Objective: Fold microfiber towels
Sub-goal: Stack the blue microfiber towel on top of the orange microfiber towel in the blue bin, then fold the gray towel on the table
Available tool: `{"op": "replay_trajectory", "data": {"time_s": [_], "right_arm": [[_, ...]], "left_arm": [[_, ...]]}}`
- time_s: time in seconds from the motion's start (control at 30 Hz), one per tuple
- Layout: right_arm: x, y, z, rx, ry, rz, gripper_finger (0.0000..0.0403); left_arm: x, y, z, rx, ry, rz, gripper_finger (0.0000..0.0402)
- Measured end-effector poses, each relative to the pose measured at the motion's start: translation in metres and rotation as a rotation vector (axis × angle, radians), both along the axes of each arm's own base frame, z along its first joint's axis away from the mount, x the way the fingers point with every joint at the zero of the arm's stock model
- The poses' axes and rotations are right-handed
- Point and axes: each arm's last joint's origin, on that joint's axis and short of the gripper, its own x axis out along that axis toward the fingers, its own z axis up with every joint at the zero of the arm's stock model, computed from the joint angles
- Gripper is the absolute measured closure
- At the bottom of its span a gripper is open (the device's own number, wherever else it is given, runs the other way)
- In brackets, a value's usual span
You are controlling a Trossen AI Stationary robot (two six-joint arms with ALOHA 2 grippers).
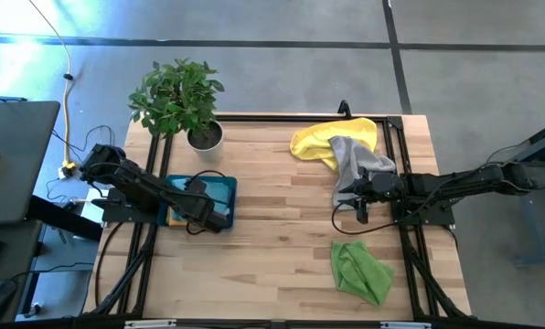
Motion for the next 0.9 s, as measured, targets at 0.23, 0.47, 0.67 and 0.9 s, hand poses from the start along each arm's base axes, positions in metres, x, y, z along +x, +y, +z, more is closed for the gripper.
{"op": "replay_trajectory", "data": {"time_s": [0.23, 0.47, 0.67, 0.9], "right_arm": [[0.000, 0.000, 0.000, 0.000, 0.006, 0.000, 0.0265], [0.000, 0.000, -0.001, 0.000, 0.007, 0.000, 0.0265], [0.000, 0.000, -0.001, 0.000, 0.006, 0.000, 0.0265], [0.000, 0.000, -0.001, 0.000, 0.007, 0.000, 0.0265]], "left_arm": [[0.000, -0.009, 0.023, 0.021, -0.133, 0.001, 0.0237], [0.029, -0.026, 0.037, 0.025, -0.486, -0.132, 0.0232], [0.060, -0.045, 0.043, 0.057, -0.816, -0.310, 0.0232], [0.094, -0.066, 0.059, 0.128, -1.128, -0.547, 0.0232]]}}
